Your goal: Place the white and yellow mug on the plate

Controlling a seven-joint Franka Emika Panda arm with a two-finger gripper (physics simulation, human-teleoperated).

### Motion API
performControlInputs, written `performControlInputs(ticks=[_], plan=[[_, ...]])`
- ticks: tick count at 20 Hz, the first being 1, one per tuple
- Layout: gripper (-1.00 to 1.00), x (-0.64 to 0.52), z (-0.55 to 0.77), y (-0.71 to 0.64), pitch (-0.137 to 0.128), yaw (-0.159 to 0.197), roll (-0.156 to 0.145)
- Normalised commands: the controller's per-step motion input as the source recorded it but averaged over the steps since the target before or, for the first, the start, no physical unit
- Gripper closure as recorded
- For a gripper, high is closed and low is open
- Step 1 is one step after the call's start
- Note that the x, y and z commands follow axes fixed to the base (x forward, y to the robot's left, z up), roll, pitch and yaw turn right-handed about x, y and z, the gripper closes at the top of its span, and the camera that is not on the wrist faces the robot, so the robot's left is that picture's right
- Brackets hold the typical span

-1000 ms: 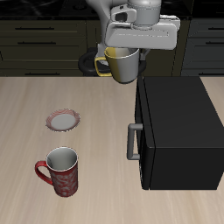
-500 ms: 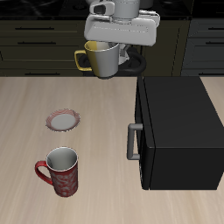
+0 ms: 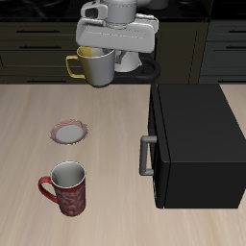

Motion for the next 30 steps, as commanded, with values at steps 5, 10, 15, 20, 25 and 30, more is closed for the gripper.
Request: performControlInputs(ticks=[5, 10, 15, 20, 25, 30], plan=[[1.0, 0.04, 0.0, -0.35, 0.036, -0.024, -0.016], [1.0, -0.06, 0.01, -0.25, -0.017, 0.021, -0.017], [1.0, -0.04, 0.03, -0.18, -0.027, -0.002, -0.032], [1.0, -0.12, 0.03, -0.14, -0.038, 0.016, 0.001], [1.0, -0.1, -0.05, -0.14, -0.028, 0.039, 0.002], [1.0, -0.03, -0.05, -0.26, 0.025, -0.009, 0.004]])
